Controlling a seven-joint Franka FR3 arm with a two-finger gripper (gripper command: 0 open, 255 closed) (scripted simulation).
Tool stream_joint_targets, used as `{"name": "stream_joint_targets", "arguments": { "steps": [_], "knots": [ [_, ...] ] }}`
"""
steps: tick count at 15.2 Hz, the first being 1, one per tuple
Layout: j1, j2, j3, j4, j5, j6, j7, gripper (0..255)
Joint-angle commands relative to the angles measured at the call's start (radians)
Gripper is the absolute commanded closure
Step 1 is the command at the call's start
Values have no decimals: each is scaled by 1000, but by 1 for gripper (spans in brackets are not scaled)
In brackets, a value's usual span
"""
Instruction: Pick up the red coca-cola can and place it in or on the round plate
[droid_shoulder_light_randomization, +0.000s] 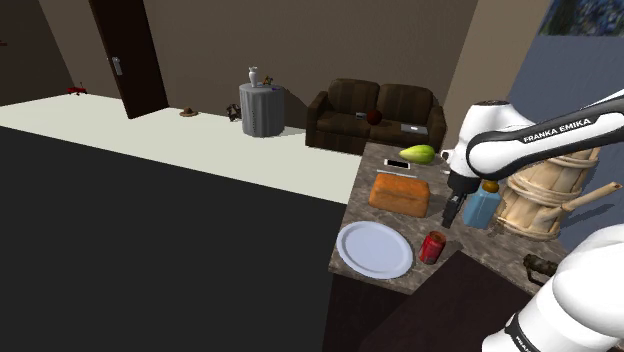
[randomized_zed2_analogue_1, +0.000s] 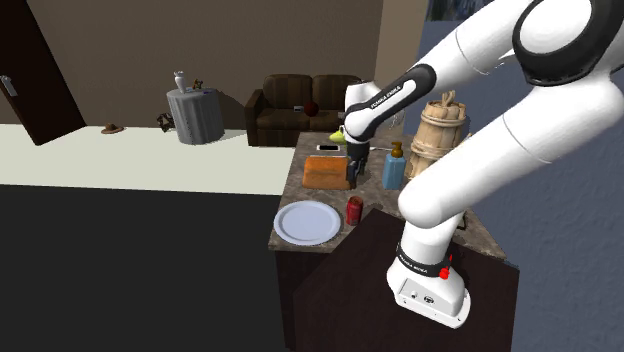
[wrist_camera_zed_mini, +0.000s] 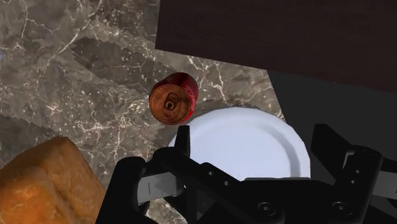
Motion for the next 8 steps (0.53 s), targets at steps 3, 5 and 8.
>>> {"name": "stream_joint_targets", "arguments": {
  "steps": [3, 5, 8],
  "knots": [
    [-9, 181, -86, 0, -24, 204, -76, 0],
    [0, 284, -132, 10, -13, 305, -126, 0],
    [42, 452, -206, 38, 71, 454, -242, 0]
  ]
}}
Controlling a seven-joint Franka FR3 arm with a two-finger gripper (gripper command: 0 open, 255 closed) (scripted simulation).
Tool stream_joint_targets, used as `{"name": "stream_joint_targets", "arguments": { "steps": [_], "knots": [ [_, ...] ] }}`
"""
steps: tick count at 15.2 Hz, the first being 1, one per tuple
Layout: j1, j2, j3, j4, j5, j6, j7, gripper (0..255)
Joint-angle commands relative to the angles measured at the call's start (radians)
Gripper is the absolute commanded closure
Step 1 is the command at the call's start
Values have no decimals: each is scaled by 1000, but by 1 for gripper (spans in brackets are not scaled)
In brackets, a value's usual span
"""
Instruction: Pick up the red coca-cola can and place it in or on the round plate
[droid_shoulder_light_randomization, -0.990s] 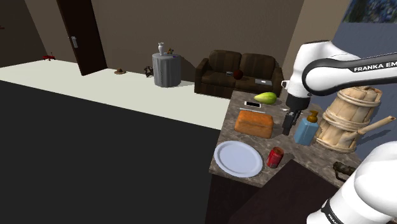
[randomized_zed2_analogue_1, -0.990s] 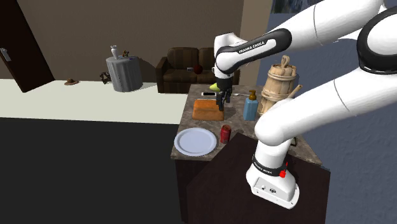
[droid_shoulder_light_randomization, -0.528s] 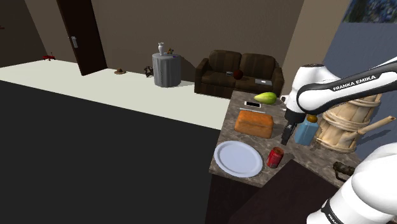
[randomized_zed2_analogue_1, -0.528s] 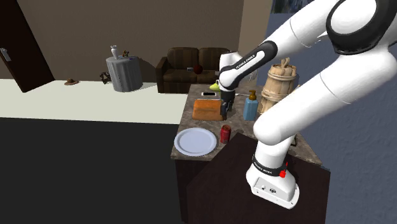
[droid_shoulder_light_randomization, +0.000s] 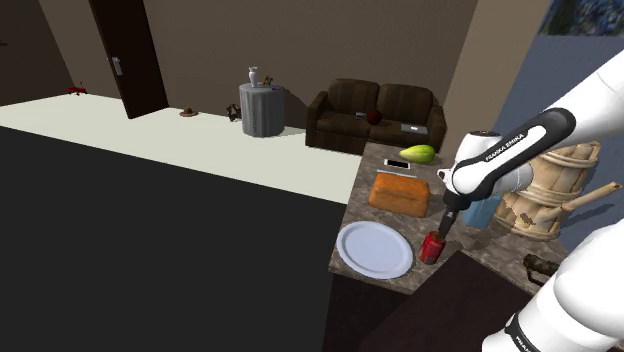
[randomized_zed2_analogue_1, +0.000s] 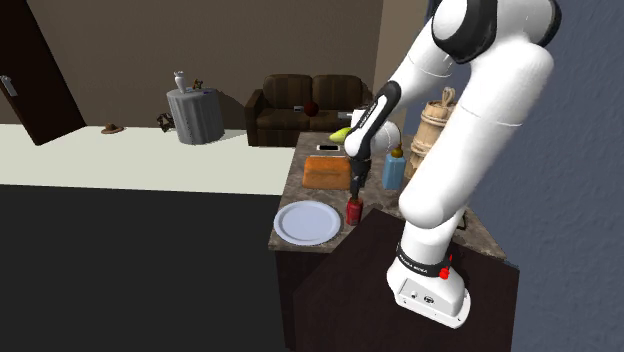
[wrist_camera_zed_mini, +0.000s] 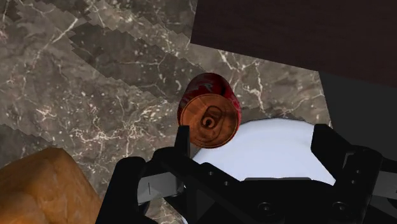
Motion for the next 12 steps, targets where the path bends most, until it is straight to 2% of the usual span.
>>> {"name": "stream_joint_targets", "arguments": {
  "steps": [1, 3, 6, 10, 12],
  "knots": [
    [38, 123, -47, 22, 97, 105, -105, 0],
    [68, 238, -57, 52, 288, 181, -273, 0],
    [47, 307, -3, 61, 421, 231, -367, 0],
    [-26, 394, 109, 82, 586, 289, -488, 0],
    [-42, 405, 130, 85, 604, 297, -502, 0]
  ]
}}
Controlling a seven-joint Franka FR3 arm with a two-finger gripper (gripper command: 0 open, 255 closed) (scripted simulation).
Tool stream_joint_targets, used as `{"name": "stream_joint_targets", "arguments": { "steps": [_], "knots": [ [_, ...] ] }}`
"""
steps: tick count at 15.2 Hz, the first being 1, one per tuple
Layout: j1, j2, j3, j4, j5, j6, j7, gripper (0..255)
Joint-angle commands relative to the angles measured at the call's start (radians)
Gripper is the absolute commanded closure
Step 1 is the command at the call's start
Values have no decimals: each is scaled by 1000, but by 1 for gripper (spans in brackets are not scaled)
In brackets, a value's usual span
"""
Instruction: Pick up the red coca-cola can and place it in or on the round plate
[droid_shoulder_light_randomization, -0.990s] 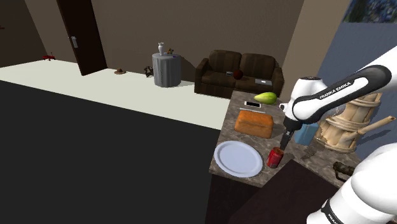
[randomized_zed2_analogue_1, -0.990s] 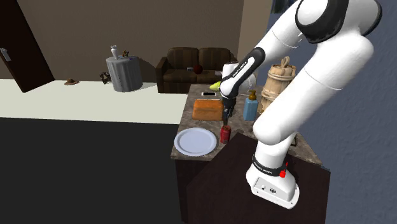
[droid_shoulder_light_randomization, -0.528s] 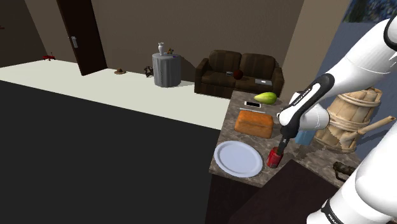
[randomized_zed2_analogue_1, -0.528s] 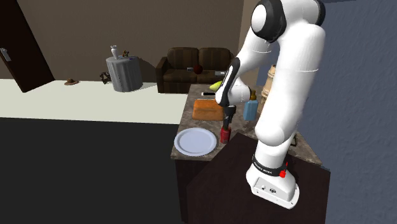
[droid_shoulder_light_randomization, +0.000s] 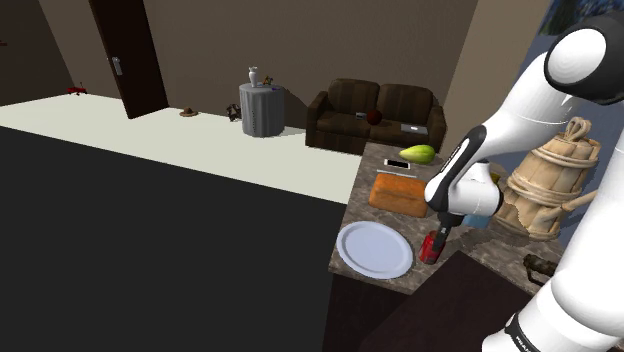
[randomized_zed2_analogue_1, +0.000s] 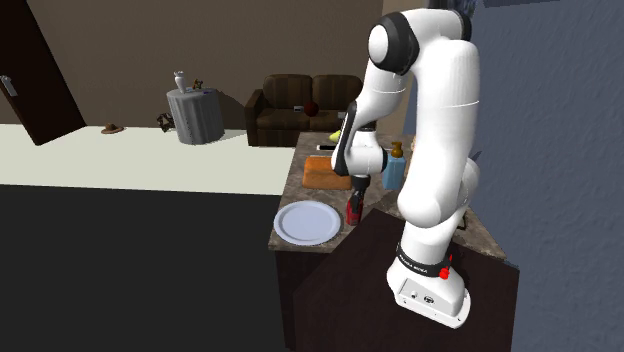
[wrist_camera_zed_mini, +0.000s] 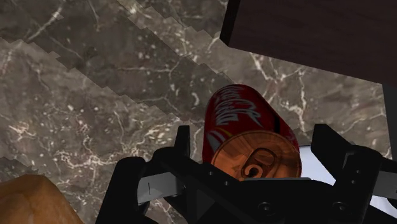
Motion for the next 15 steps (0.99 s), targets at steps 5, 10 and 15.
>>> {"name": "stream_joint_targets", "arguments": {
  "steps": [5, 10, 15],
  "knots": [
    [-9, 7, 12, 1, 13, 6, -10, 0],
    [-9, 7, 12, 1, 13, 6, -10, 255],
    [-9, 6, 11, 1, 13, 6, -10, 255]
  ]
}}
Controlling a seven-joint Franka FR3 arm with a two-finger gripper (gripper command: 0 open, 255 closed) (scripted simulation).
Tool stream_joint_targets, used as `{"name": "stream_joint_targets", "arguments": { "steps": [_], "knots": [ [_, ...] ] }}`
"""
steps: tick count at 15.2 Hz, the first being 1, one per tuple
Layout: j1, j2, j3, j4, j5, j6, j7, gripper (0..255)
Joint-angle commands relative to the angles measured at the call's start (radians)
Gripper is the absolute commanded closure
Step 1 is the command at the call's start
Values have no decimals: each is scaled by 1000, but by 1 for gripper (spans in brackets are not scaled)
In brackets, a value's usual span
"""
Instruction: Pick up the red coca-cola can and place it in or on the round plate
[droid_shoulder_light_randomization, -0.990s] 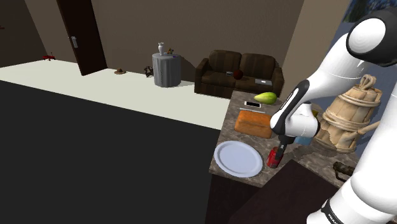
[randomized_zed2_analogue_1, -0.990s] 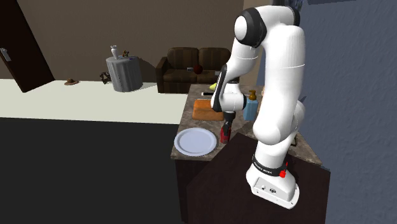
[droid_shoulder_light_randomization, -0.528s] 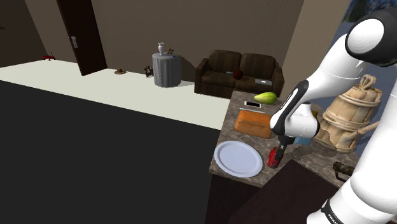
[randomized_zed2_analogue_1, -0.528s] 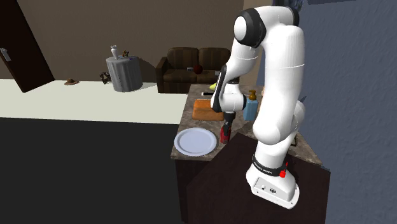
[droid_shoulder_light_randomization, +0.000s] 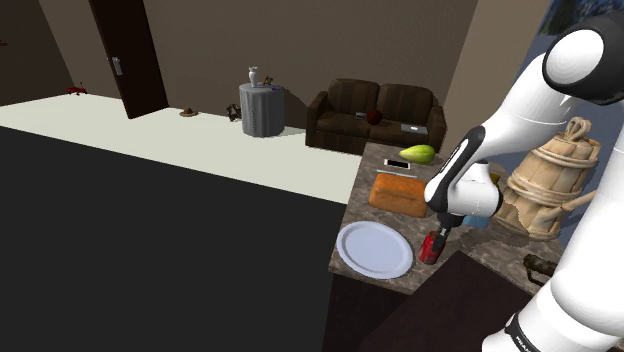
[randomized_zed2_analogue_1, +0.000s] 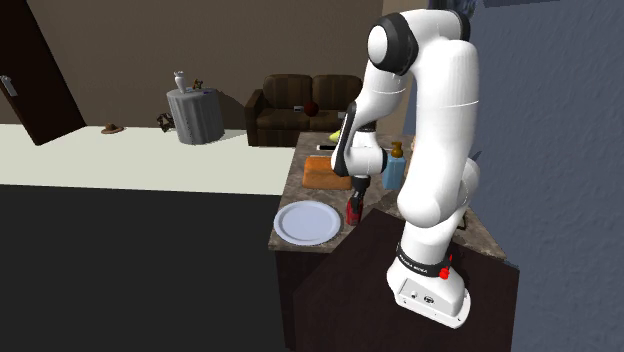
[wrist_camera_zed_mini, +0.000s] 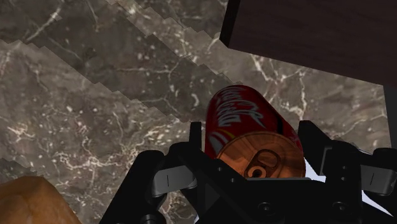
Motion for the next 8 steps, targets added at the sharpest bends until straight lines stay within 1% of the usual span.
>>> {"name": "stream_joint_targets", "arguments": {
  "steps": [1, 2, 3, 6, 8],
  "knots": [
    [0, 0, 0, 0, 0, 0, 0, 255],
    [0, 0, 1, 0, 1, 0, 0, 255],
    [24, -20, -32, -6, -34, -14, 25, 255],
    [89, -84, -126, -21, -152, -58, 111, 255],
    [116, -129, -175, -28, -241, -89, 175, 255]
  ]
}}
